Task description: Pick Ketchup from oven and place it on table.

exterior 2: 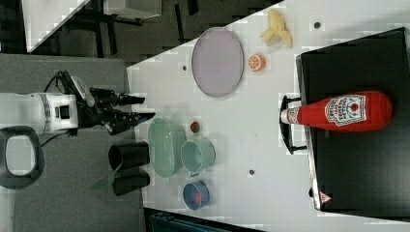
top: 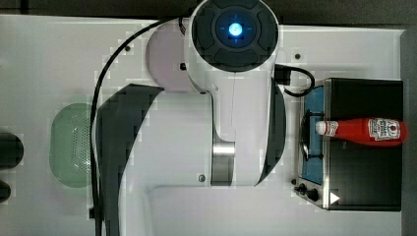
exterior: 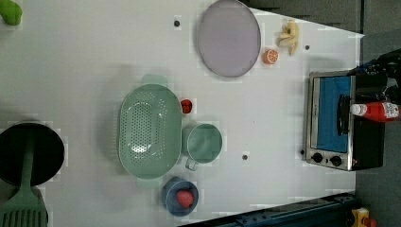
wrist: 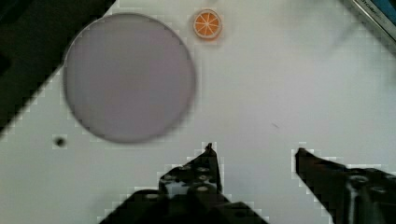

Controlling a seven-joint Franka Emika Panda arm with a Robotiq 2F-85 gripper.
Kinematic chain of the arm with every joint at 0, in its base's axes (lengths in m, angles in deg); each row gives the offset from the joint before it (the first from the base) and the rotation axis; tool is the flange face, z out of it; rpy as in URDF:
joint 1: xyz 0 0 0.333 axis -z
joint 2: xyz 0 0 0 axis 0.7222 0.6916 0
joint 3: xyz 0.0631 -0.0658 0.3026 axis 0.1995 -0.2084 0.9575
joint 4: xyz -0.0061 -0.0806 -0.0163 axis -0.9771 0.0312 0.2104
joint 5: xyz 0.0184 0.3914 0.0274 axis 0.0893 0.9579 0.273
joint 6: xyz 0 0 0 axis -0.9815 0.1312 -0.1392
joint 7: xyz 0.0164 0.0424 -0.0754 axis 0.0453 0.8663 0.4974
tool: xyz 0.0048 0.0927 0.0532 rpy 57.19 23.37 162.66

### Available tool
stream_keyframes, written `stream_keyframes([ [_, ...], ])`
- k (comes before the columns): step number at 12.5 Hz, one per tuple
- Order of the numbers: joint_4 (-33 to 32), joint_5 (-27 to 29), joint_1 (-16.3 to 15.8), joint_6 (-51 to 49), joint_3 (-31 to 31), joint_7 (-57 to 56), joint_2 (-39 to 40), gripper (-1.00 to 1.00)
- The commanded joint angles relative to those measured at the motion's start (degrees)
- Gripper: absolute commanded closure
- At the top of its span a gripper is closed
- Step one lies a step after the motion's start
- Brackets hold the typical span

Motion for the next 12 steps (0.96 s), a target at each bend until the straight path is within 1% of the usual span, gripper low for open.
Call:
stream_keyframes([
  [1,-13.87,-0.40,1.61,-9.43,-1.93,-3.52,-24.70,-0.58],
  [3,-13.86,-0.40,1.63,-9.30,-2.01,-3.52,-24.67,-0.99],
  [7,-13.84,-0.49,2.65,-4.47,-4.99,-3.52,-23.74,-1.00],
  [9,-13.80,-0.49,3.43,-1.34,-8.11,-3.52,-22.27,-1.00],
  [12,-13.75,-0.49,4.32,0.45,-14.00,-3.54,-18.63,-1.00],
])
